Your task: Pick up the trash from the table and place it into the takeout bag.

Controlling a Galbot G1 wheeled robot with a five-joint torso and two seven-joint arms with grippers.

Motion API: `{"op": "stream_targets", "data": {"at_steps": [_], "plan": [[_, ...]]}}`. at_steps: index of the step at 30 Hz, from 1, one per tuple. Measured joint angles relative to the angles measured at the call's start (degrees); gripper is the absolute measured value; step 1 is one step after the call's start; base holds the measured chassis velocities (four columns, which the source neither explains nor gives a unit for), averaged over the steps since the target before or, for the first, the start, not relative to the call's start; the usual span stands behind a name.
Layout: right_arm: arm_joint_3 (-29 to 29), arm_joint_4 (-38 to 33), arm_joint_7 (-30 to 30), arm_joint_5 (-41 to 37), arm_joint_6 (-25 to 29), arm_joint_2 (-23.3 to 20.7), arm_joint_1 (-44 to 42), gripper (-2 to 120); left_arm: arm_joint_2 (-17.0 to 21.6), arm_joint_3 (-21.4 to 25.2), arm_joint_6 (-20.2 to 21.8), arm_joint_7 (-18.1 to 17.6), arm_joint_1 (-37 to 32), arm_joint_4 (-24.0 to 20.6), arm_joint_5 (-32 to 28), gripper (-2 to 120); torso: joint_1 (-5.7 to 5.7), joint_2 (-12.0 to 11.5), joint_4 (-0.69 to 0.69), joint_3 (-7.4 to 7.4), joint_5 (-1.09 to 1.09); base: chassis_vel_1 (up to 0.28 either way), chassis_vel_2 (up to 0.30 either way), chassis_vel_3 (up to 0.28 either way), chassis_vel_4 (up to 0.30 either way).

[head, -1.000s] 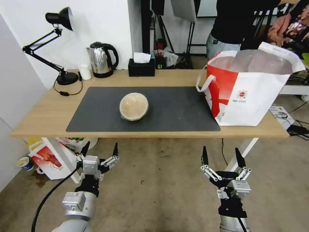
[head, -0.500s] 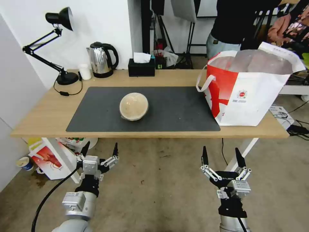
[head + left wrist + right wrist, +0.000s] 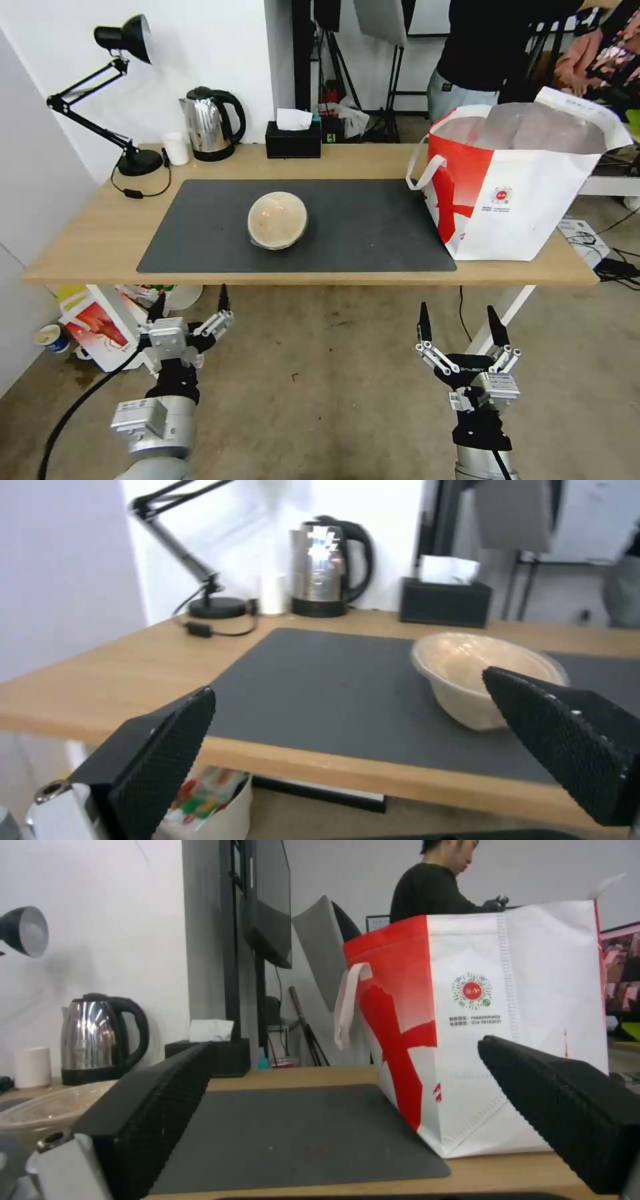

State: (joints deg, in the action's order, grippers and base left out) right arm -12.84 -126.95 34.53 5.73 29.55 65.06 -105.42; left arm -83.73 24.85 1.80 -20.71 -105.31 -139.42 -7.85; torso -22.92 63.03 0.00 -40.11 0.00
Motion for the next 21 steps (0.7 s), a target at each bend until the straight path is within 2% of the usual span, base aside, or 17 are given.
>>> {"op": "stream_targets", "data": {"at_steps": [1,3,5,15,18,19,21], "plan": [[0.0,0.0,0.0,0.0,0.0,0.0,0.0,100,0.0,0.0,0.0,0.0,0.0,0.0,0.0,100,0.0,0.0,0.0,0.0,0.0,0.0,0.0,0.0,0.0],[0.0,0.0,0.0,0.0,0.0,0.0,0.0,100,0.4,-1.3,0.4,-4.0,-0.4,-1.5,-1.5,100,0.0,0.0,0.0,0.0,0.0,0.0,0.0,0.0,0.0],[0.0,0.0,0.0,0.0,0.0,0.0,0.0,100,0.7,-2.1,0.6,-6.4,-0.7,-2.5,-2.5,100,0.0,0.0,0.0,0.0,0.01,0.0,0.0,0.0,0.0],[0.0,0.0,0.0,0.0,0.0,0.0,0.0,100,1.1,-2.4,0.7,-7.1,-0.8,-3.1,-4.1,100,0.01,0.0,0.0,0.0,0.0,0.0,0.0,0.0,0.0],[0.0,0.0,0.0,0.0,0.0,0.0,0.0,100,2.7,-2.3,-0.2,-5.6,-0.8,-3.9,-11.9,100,0.02,0.0,0.0,0.0,-0.01,0.0,0.0,0.0,0.0],[0.0,0.0,0.0,0.0,0.0,0.0,0.0,100,2.7,-2.3,-0.2,-5.6,-0.8,-3.9,-11.9,100,0.02,0.0,0.0,0.0,-0.01,0.0,0.0,0.0,0.0],[0.0,0.0,0.0,0.0,0.0,0.0,0.0,100,3.8,-2.1,-0.8,-4.6,-0.8,-3.9,-16.9,100,0.01,0.0,0.0,0.0,0.0,0.0,0.0,0.0,0.0]]}}
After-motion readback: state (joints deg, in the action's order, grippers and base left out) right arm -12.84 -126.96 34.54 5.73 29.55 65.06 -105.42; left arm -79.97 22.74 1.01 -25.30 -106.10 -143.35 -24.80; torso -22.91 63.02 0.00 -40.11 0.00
